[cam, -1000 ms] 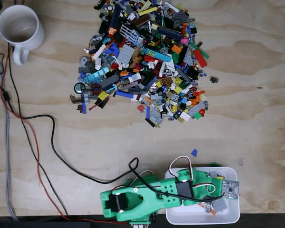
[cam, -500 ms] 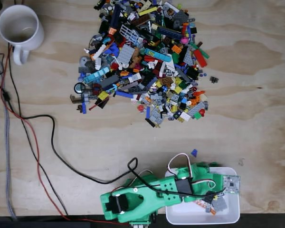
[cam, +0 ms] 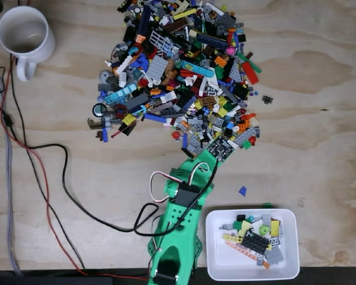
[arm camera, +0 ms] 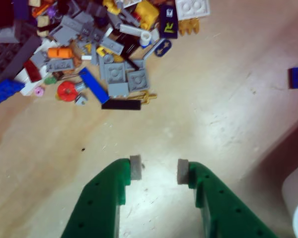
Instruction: Find the closest Lego and put it in the bin.
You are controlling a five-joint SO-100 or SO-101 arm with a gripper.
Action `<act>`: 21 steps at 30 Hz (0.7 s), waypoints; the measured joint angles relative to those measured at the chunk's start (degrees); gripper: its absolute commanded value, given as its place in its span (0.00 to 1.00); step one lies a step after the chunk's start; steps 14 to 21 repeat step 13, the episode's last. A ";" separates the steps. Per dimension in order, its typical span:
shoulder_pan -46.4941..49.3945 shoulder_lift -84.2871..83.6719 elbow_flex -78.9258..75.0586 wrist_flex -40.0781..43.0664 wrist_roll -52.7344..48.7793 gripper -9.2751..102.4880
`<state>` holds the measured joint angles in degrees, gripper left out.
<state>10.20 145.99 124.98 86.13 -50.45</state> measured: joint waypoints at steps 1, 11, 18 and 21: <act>-4.22 0.35 0.09 0.35 1.85 0.20; -19.78 0.70 0.09 0.09 6.33 0.20; -19.60 0.44 0.09 0.00 6.33 0.20; -19.60 0.44 0.09 0.00 6.33 0.20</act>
